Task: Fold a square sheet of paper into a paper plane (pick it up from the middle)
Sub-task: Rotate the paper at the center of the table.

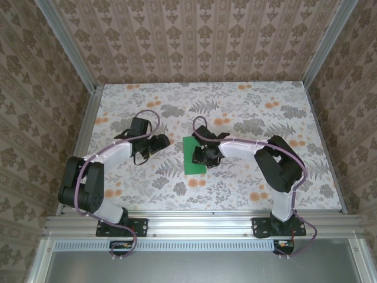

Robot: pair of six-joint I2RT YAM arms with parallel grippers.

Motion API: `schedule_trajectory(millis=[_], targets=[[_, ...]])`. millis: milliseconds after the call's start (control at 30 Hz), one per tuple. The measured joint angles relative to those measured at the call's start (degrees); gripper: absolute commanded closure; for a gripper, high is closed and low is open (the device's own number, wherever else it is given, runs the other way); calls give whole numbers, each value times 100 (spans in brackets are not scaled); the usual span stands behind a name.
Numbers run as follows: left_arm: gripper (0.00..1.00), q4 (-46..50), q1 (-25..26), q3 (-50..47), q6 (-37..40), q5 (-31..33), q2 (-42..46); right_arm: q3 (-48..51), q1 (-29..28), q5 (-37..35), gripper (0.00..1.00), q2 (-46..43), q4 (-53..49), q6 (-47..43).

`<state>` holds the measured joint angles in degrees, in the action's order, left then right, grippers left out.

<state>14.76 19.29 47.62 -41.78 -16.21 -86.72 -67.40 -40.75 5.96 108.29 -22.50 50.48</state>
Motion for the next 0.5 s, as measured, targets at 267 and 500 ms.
schedule_trajectory(millis=[267, 500], targets=[[14, -46, -59, -188, 24, -131, 39, -826, 68, -450, 58, 9, -339, -334], [9, -136, -33, -319, 59, -413, 98, -1403, 426, -387, 58, 555, -389, -848]])
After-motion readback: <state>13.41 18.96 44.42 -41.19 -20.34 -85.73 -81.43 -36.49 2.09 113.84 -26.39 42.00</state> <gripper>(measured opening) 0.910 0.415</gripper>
